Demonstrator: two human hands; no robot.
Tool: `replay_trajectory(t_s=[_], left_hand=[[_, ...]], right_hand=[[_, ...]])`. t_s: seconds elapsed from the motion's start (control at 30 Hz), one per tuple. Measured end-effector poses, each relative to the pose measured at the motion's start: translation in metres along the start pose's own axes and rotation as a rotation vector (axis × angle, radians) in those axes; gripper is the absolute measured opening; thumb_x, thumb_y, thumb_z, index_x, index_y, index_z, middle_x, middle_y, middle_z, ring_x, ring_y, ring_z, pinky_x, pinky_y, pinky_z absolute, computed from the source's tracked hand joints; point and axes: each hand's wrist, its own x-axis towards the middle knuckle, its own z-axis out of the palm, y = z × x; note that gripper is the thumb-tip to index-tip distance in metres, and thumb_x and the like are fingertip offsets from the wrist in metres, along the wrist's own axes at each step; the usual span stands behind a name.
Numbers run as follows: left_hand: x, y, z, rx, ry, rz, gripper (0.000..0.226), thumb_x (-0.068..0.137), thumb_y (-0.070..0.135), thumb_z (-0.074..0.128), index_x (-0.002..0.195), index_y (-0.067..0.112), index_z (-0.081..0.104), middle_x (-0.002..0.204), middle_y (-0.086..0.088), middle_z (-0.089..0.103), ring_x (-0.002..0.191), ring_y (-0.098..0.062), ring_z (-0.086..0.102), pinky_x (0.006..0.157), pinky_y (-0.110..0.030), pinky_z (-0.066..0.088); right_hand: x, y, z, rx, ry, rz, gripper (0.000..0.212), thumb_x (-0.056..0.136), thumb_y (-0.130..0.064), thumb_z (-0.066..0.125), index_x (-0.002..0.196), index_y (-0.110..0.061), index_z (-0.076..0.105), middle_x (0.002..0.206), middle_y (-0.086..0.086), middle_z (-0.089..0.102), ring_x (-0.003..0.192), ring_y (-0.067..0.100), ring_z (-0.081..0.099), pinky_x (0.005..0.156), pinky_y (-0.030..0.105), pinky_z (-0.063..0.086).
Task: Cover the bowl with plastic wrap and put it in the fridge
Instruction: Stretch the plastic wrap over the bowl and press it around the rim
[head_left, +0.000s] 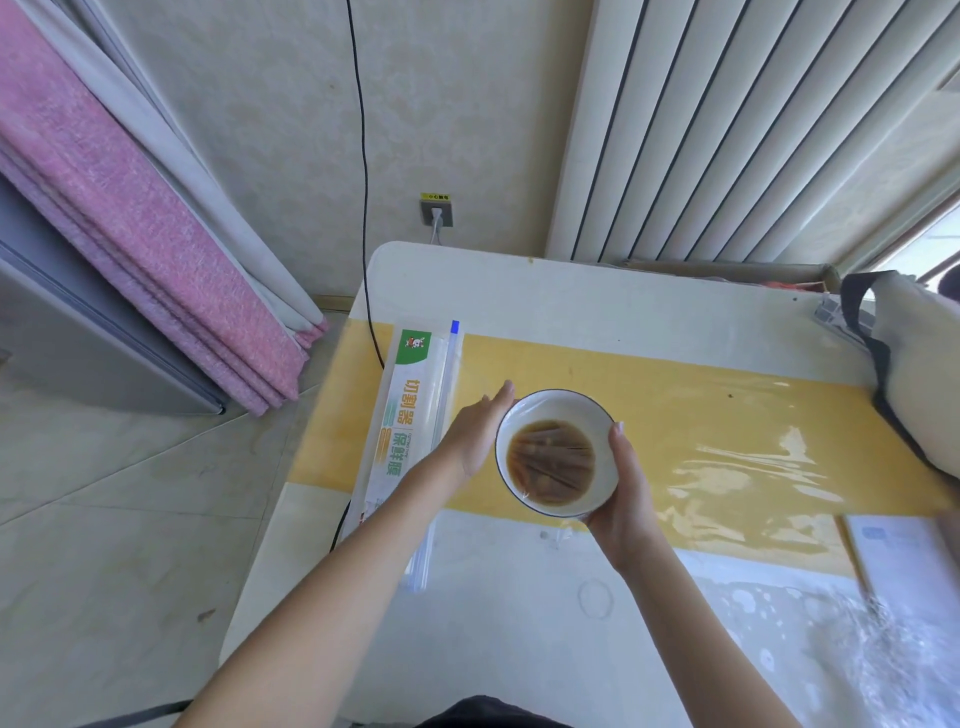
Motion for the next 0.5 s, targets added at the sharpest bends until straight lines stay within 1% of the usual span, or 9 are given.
replay_trajectory(t_s=[0.03,0.07,0.17,0.23,0.3,0.37,0.43,0.47,0.5], left_hand=[[0.004,-0.002,-0.002,-0.034,-0.007,-0.019,0.114,0.051,0.098,0.029,0.121,0.014,0.062,0.141,-0.019,0.047,0.135,-0.029,0.04,0.115,-0.043,0.024],[0.002,0.001,-0.003,-0.063,-0.018,-0.015,0.112,0.059,0.095,0.027,0.123,0.01,0.06,0.135,-0.018,0.053,0.13,-0.027,0.045,0.115,-0.04,0.025],[-0.005,0.003,-0.009,-0.141,-0.007,0.0,0.068,0.095,0.062,0.015,0.111,0.019,0.065,0.117,-0.01,0.061,0.121,-0.016,0.048,0.108,-0.025,0.023],[-0.001,-0.003,-0.008,-0.237,0.031,0.008,0.052,0.101,0.049,0.017,0.089,0.028,0.063,0.106,-0.009,0.066,0.117,-0.016,0.05,0.112,-0.029,0.024],[-0.002,-0.005,-0.006,-0.317,0.09,0.018,0.046,0.102,0.044,0.022,0.08,0.029,0.06,0.088,0.002,0.065,0.103,-0.013,0.055,0.11,-0.032,0.028],[0.001,-0.011,-0.007,-0.365,0.136,0.029,0.044,0.101,0.046,0.027,0.091,0.023,0.064,0.092,0.002,0.065,0.098,-0.011,0.057,0.106,-0.032,0.033],[0.005,-0.014,-0.007,-0.369,0.161,0.021,0.05,0.098,0.052,0.033,0.118,0.017,0.061,0.111,-0.005,0.065,0.109,-0.016,0.057,0.105,-0.033,0.038],[0.007,-0.016,-0.008,-0.368,0.167,0.012,0.051,0.097,0.052,0.034,0.121,0.015,0.06,0.109,-0.006,0.066,0.106,-0.016,0.058,0.099,-0.031,0.042],[0.01,-0.017,-0.008,-0.369,0.163,0.009,0.047,0.098,0.05,0.034,0.112,0.015,0.063,0.098,-0.002,0.069,0.097,-0.013,0.061,0.089,-0.025,0.046]], right_hand=[[0.002,-0.001,0.003,0.003,0.007,-0.006,0.063,0.095,-0.058,0.032,0.126,-0.011,0.061,0.122,0.019,0.066,0.115,0.035,0.062,0.106,0.06,0.038],[0.003,-0.002,0.006,0.012,0.011,-0.011,0.062,0.095,-0.057,0.032,0.125,-0.011,0.062,0.121,0.018,0.067,0.114,0.035,0.063,0.106,0.061,0.037],[0.009,-0.003,0.016,0.035,0.015,-0.01,0.059,0.096,-0.056,0.033,0.121,-0.013,0.064,0.121,0.018,0.067,0.114,0.036,0.062,0.104,0.065,0.036],[0.013,-0.003,0.02,0.049,0.006,0.003,0.058,0.095,-0.056,0.033,0.116,-0.014,0.068,0.119,0.019,0.068,0.113,0.037,0.063,0.103,0.068,0.036],[0.017,0.0,0.023,0.054,-0.003,0.02,0.06,0.095,-0.057,0.033,0.116,-0.012,0.068,0.119,0.02,0.068,0.113,0.038,0.063,0.102,0.068,0.036],[0.019,0.002,0.025,0.065,0.002,0.033,0.063,0.095,-0.057,0.033,0.122,-0.01,0.063,0.122,0.02,0.066,0.115,0.038,0.062,0.102,0.068,0.036],[0.021,0.004,0.027,0.093,0.001,0.044,0.064,0.095,-0.057,0.034,0.124,-0.008,0.062,0.122,0.02,0.066,0.116,0.038,0.061,0.102,0.067,0.038],[0.022,0.005,0.027,0.101,0.0,0.051,0.064,0.095,-0.057,0.034,0.124,-0.007,0.061,0.123,0.021,0.065,0.116,0.039,0.061,0.102,0.065,0.039],[0.022,0.005,0.028,0.114,-0.004,0.057,0.065,0.095,-0.057,0.033,0.124,-0.006,0.062,0.123,0.022,0.065,0.116,0.04,0.06,0.101,0.064,0.041]])
